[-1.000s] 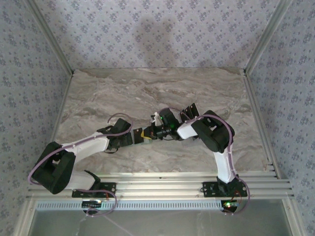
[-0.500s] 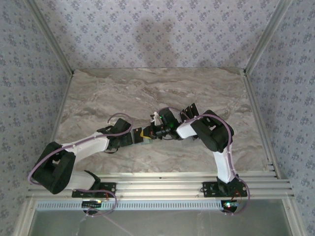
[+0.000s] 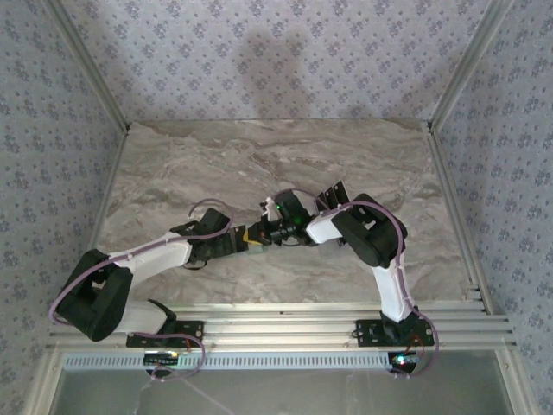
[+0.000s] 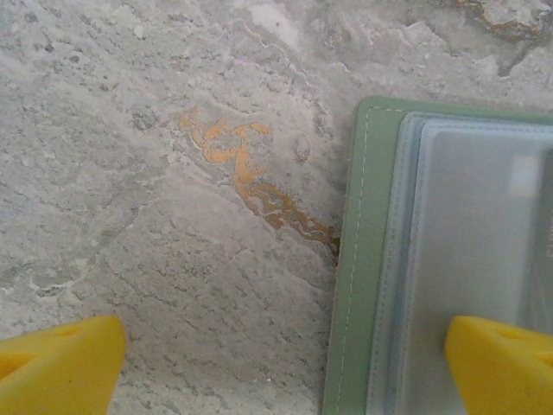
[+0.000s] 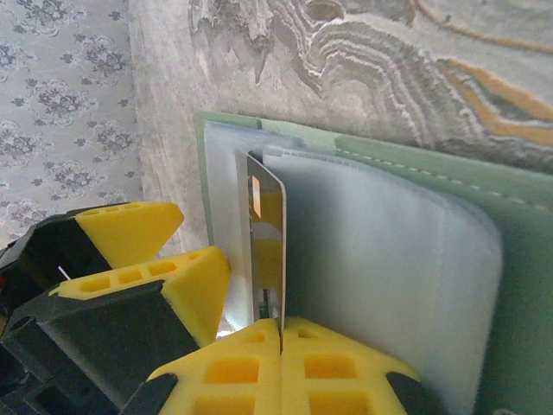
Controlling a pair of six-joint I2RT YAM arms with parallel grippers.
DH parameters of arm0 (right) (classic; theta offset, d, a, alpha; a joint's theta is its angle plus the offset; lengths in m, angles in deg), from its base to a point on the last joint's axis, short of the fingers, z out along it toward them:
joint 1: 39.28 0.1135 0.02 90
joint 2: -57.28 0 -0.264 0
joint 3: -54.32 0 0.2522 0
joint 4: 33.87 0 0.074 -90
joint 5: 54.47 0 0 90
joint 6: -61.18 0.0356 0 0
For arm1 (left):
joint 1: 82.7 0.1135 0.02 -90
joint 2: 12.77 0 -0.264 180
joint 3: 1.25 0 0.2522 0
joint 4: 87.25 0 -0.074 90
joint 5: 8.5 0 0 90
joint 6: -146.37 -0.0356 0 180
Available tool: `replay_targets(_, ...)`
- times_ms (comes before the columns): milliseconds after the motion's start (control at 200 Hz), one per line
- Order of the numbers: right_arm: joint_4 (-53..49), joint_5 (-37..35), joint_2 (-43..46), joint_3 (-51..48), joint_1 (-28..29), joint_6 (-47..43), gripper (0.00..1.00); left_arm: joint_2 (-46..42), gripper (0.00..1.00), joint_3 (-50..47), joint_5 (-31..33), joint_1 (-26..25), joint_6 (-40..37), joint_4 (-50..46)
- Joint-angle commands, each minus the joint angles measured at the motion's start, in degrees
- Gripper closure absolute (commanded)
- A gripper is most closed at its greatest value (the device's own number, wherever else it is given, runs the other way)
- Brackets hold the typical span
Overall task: Put the credit cards into the card holder
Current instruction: Insert the credit card into the card slot.
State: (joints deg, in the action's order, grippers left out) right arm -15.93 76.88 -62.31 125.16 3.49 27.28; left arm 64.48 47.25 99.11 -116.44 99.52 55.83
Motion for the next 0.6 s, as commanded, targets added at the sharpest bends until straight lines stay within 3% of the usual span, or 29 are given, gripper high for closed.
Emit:
replay_targets(0, -4.2, -1.6, -2.3, 1.0, 1.1, -0.9, 1.0, 0.4, 0.04, -1.3, 0.5, 0.2, 0.0, -2.2)
replay_targets(240, -8.0, -2.3, -1.6, 2.3, 1.4, -2.2, 0.99, -1.6, 0.04, -0.7, 0.2, 0.3, 0.7, -2.7)
replay_targets(320, -10.6, -2.7, -0.2, 2.7, 1.2, -3.3, 0.93, -3.5, 0.04, -0.3, 0.1, 0.4, 1.3, -3.3)
replay_targets(595, -25.9, -5.5, 5.6, 7.1, 1.1, -10.4, 0.55, -8.6, 0.03, -0.1, 0.4, 3.0, 4.0, -7.2)
